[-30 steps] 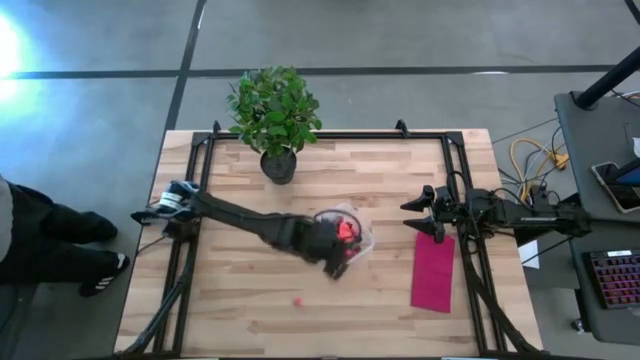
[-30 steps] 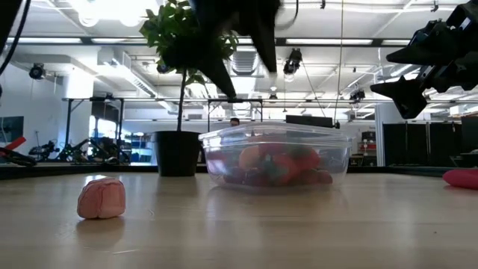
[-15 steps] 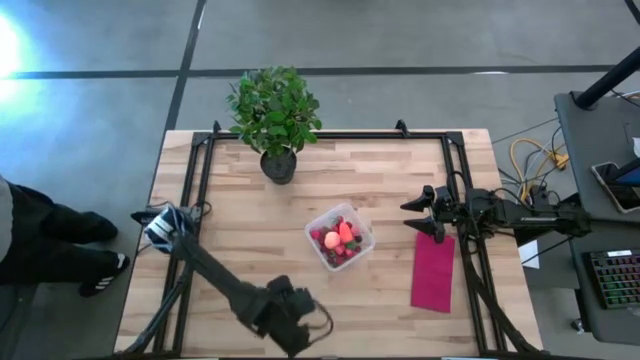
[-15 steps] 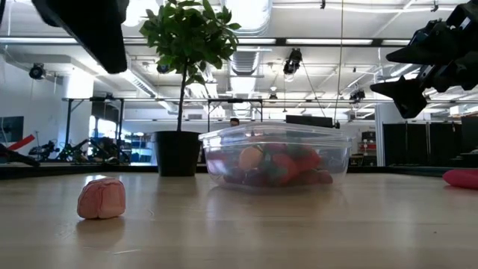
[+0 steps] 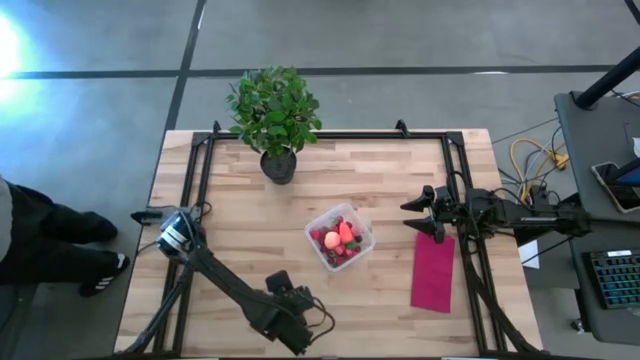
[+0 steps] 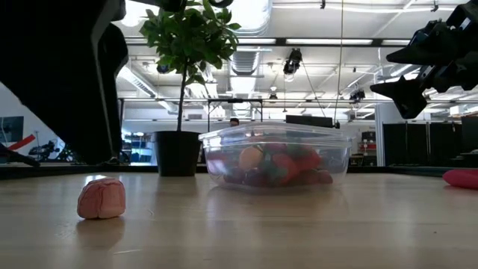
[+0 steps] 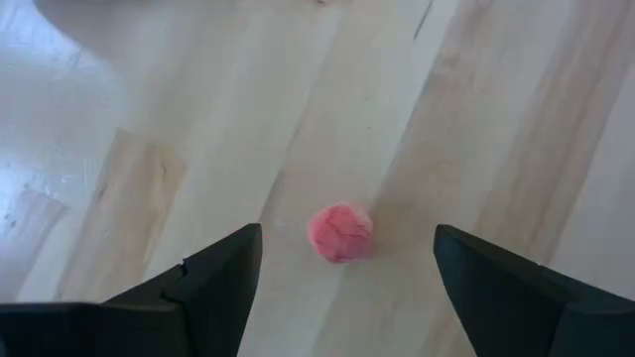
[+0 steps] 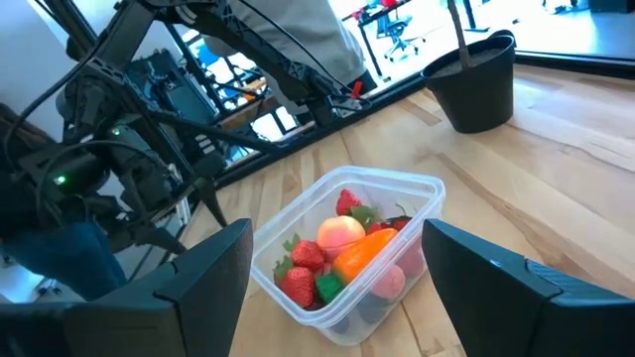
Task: Pick and placing Produce into tupperware
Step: Put the pink peach into the transparent bin
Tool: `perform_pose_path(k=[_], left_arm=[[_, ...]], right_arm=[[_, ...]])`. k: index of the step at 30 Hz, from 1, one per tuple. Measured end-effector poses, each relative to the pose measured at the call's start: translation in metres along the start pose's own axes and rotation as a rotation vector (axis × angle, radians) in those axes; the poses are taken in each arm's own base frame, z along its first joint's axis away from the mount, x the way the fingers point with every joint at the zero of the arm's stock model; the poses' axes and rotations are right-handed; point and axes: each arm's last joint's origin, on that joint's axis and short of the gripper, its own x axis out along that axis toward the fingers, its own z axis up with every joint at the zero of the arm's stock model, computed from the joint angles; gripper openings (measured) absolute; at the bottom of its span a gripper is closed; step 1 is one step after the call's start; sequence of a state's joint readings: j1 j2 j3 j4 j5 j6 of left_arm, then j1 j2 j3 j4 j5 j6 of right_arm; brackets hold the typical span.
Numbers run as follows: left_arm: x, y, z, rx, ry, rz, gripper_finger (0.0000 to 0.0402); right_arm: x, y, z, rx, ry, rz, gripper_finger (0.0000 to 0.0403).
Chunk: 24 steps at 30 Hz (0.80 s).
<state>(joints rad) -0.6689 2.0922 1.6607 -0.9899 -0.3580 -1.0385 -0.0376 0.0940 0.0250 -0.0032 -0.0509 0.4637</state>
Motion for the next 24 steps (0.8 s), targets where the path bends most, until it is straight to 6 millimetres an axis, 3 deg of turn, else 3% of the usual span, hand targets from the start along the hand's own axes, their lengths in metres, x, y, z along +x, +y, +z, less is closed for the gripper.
perform_pose_path(k=[5, 17, 24], left_arm=[[0.003, 0.002, -0.002, 0.012, 0.019, 0.015, 0.0278], [0.015, 0.007, -0.003, -0.008, 0.021, 0.015, 0.022], [0.024, 0.007, -0.005, -0.025, 0.005, -0.013, 0.0216]], right_arm=[[0.0, 0.0, 0.0, 0.0, 0.0, 0.0, 0.0286], [0.0, 0.0, 0.0, 0.0, 0.0, 0.0, 0.0286], [0.0, 0.0, 0.0, 0.0, 0.0, 0.0, 0.0286]])
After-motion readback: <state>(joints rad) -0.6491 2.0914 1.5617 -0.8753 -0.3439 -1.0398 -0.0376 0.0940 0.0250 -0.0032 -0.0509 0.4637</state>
